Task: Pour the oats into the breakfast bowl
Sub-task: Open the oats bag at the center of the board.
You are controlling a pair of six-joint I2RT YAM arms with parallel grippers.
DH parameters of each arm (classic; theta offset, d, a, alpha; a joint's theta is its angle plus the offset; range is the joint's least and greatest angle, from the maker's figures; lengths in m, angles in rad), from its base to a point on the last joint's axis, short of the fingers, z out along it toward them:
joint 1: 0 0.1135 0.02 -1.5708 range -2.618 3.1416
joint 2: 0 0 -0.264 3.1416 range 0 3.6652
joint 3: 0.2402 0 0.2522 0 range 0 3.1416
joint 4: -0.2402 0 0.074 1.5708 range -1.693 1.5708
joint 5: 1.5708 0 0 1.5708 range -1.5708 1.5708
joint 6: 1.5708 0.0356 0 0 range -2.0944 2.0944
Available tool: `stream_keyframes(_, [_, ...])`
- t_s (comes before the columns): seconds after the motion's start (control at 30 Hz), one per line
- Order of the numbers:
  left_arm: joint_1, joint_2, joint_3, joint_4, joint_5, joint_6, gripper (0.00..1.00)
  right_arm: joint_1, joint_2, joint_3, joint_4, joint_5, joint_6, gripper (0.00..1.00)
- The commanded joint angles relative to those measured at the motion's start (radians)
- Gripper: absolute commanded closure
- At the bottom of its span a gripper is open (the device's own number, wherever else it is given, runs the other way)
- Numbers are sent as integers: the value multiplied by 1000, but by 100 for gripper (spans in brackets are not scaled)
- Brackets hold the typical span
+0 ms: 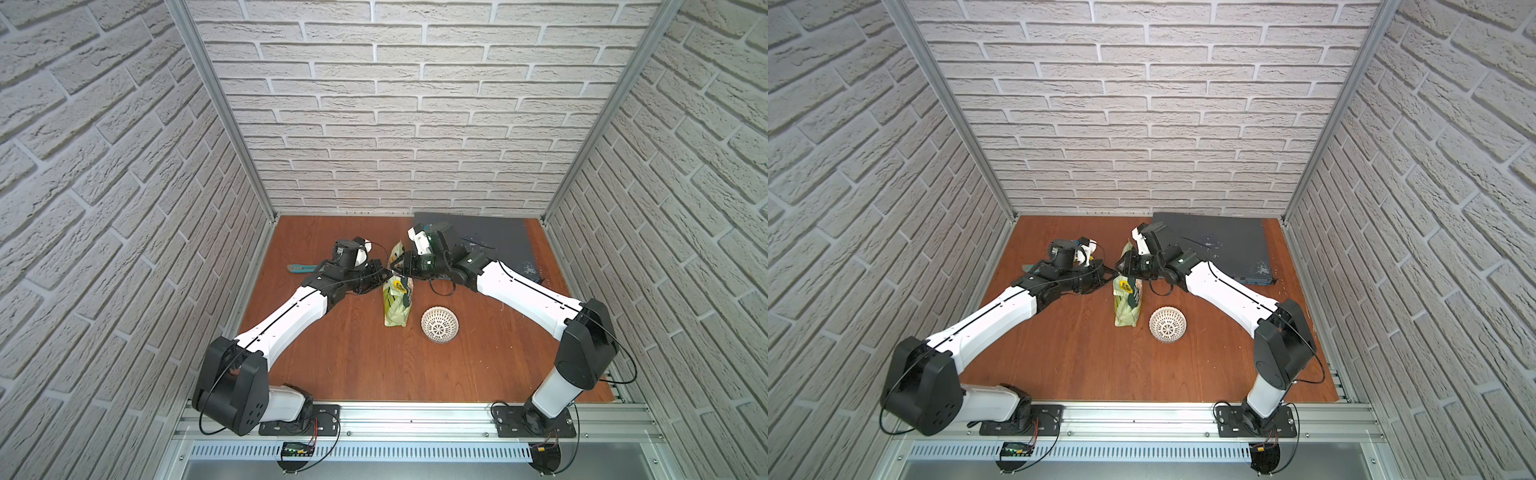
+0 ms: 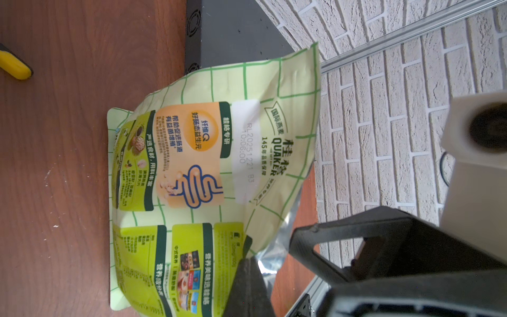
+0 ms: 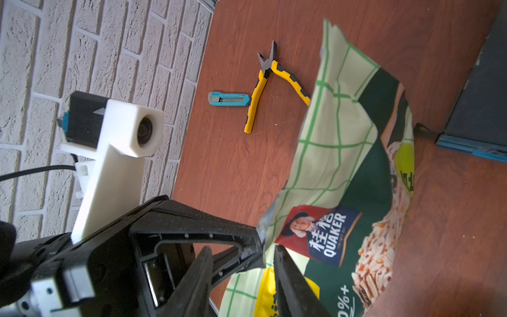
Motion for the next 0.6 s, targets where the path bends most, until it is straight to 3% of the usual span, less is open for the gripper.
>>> stream_keyframes(0.0, [-8,-10,3,27,-13,-2,100,7,10,29,-33,55,-23,61])
stream_keyframes(0.57, [-10,-10,14,18,-16,-1,100,27,80,119,-205,160,-89,73])
